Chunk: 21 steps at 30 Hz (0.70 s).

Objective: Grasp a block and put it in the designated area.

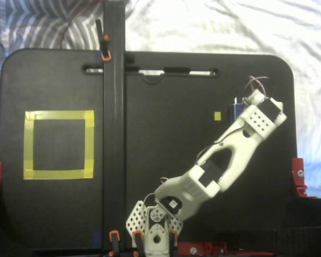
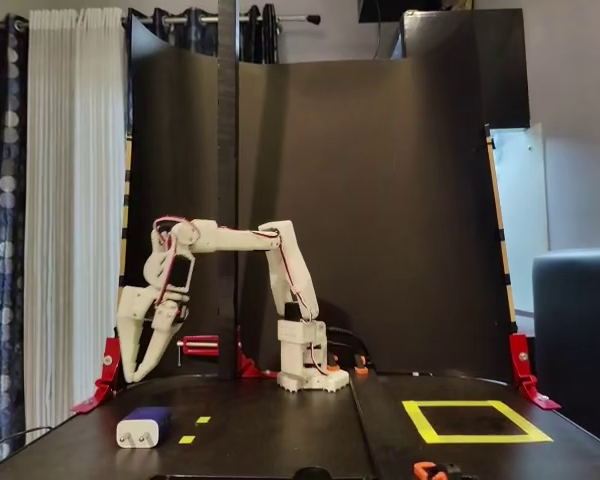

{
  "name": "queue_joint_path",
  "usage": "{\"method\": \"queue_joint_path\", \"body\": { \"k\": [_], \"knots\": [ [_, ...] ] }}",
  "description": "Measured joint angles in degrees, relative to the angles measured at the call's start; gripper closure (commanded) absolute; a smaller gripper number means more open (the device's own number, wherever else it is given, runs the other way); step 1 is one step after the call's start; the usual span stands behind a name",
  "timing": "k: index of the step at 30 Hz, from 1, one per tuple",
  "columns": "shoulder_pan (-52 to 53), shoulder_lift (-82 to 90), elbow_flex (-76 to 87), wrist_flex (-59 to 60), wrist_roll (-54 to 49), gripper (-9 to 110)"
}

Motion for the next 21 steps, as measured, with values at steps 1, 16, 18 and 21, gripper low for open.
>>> {"method": "queue_joint_path", "body": {
  "k": [1, 16, 18, 21],
  "knots": [
    [0.09, -0.53, 0.0, -0.62, 0.0, 101],
    [0.62, -3.52, 0.0, -2.9, -0.44, 87],
    [0.62, -3.87, 0.0, -3.52, -0.44, 74],
    [0.62, -3.96, 0.0, -3.96, -0.53, 66]
  ]
}}
